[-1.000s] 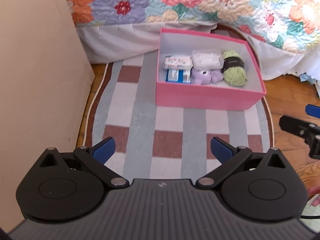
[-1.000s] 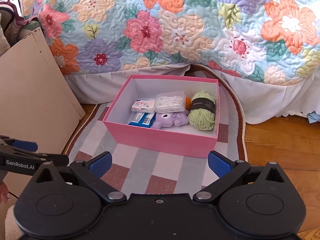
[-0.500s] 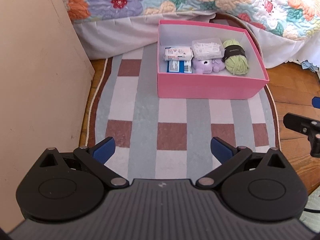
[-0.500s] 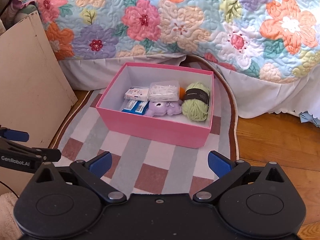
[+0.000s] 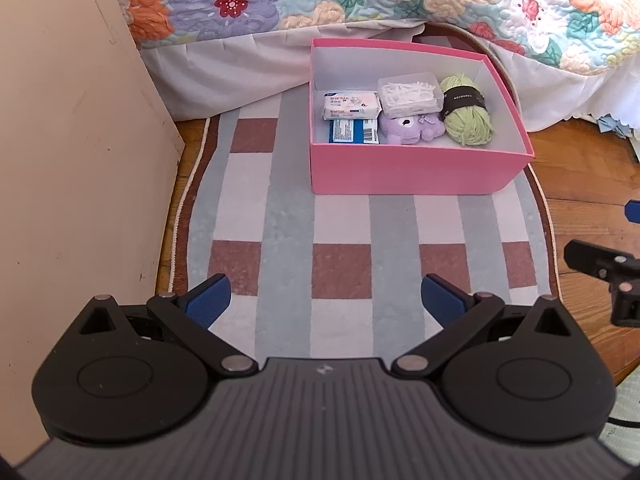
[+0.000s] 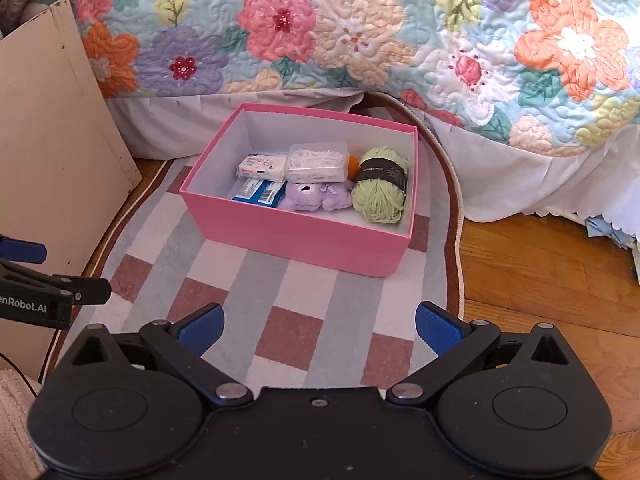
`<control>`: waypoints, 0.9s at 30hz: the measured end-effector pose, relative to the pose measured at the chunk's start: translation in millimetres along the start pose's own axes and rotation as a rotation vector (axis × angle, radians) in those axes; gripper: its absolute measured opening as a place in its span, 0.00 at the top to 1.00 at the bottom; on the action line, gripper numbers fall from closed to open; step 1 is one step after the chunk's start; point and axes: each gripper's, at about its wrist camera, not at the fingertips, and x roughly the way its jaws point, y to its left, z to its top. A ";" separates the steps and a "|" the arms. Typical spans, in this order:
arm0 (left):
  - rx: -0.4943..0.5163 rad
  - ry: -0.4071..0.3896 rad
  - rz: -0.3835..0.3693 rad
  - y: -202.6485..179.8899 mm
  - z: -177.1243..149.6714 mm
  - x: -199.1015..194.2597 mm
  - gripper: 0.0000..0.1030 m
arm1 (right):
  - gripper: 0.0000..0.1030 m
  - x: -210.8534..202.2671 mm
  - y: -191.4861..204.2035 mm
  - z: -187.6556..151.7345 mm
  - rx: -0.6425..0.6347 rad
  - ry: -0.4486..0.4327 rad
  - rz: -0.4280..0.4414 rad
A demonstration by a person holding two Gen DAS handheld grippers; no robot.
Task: Organize objects
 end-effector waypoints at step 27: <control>0.026 0.034 0.044 -4.8 -2.3 6.8 0.00 | 0.00 1.2 4.8 -0.4 -0.016 0.001 0.003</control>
